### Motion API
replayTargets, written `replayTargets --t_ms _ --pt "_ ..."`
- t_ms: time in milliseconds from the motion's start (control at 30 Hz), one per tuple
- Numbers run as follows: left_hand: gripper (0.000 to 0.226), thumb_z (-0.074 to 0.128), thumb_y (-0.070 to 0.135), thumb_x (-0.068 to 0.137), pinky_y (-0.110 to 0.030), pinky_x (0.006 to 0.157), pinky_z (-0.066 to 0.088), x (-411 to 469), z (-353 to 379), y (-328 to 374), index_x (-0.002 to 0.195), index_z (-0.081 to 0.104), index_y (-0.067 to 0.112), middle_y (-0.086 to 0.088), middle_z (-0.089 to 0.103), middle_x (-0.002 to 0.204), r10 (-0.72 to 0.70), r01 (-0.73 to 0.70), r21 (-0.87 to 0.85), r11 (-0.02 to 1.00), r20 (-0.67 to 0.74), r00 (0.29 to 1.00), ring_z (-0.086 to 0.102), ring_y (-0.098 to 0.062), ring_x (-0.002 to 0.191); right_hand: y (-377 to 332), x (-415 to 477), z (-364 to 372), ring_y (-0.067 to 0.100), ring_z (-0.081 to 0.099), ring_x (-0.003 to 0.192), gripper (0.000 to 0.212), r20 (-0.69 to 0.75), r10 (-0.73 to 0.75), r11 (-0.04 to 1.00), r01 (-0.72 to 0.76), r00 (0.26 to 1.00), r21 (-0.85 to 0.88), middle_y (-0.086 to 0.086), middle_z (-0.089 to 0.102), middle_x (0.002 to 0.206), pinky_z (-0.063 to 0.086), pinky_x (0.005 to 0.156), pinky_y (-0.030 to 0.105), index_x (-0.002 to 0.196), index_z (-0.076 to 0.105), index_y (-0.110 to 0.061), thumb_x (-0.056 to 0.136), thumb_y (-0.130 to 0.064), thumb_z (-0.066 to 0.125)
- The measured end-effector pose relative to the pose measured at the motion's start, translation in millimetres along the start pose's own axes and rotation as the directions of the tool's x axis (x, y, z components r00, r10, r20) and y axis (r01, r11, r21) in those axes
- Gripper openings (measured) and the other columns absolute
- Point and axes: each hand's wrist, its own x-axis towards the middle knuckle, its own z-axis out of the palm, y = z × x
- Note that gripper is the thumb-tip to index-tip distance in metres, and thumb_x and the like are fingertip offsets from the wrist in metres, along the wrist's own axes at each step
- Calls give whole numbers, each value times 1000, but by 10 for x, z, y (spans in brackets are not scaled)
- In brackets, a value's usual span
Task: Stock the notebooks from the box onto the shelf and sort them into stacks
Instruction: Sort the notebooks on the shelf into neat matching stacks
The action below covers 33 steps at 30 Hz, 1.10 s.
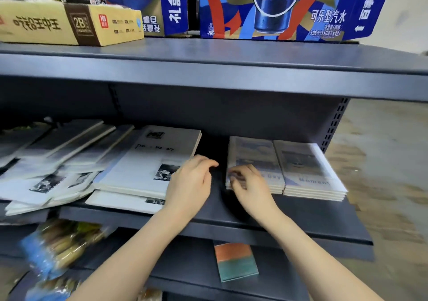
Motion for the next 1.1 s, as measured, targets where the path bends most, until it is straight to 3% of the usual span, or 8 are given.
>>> replayTargets --t_ms 200,333,400,667,800,867,967,1100 --pt "36 41 11 79 -41 79 46 56 -612 -651 101 68 13 -8 67 102 -141 159 163 974 -116 983 55 -30 96 -558 148 440 6 55 86 22 52 100 978 -108 994 181 -3 61 100 40 74 3 113 61 -17 93 -22 53" --pt "38 51 10 84 -48 89 38 -20 -851 -1167 122 55 10 -18 57 118 -415 398 351 848 -29 910 47 -39 111 -834 231 715 16 58 92 37 164 241 925 -278 956 258 -2 58 96 52 86 35 119 52 -15 92 -40 53" --pt "41 48 19 90 -48 92 37 -65 -889 -1342 129 46 9 -20 51 126 -514 459 371 807 57 856 43 -39 117 -905 258 805 20 57 102 43 165 281 924 -313 945 221 4 57 108 50 89 36 121 48 -14 90 -44 55" --pt "36 43 25 94 -42 94 37 -138 -866 -1445 128 50 15 -6 50 135 -451 399 288 870 140 882 33 -28 127 -997 258 911 10 54 97 44 224 348 886 -397 910 239 -7 54 106 39 64 13 123 45 -12 88 -33 63" --pt "36 43 27 94 -40 97 33 -185 -859 -1393 129 49 19 -3 50 135 -415 359 293 886 158 896 34 -26 125 -976 252 883 9 60 91 9 188 359 849 -404 914 342 -11 62 93 42 64 11 96 56 -23 89 -24 63" --pt "38 43 29 94 -39 98 33 -189 -853 -1359 131 45 20 -3 49 135 -406 344 292 893 190 894 33 -27 125 -970 249 831 13 62 83 10 152 386 840 -414 910 351 -4 65 87 43 63 13 82 56 -23 90 -21 62" --pt "42 45 29 93 -37 97 32 -193 -833 -1333 134 42 19 -3 47 136 -392 345 225 911 218 894 31 -27 125 -909 260 778 24 55 77 28 90 452 841 -457 888 288 12 57 81 37 64 27 93 59 3 89 -25 63" --pt "47 49 24 93 -36 101 30 -187 -835 -1380 137 39 13 -8 45 139 -444 425 130 896 211 871 32 -29 127 -869 270 761 20 46 72 34 53 478 854 -478 877 207 2 48 73 35 60 30 96 56 3 88 -30 63"
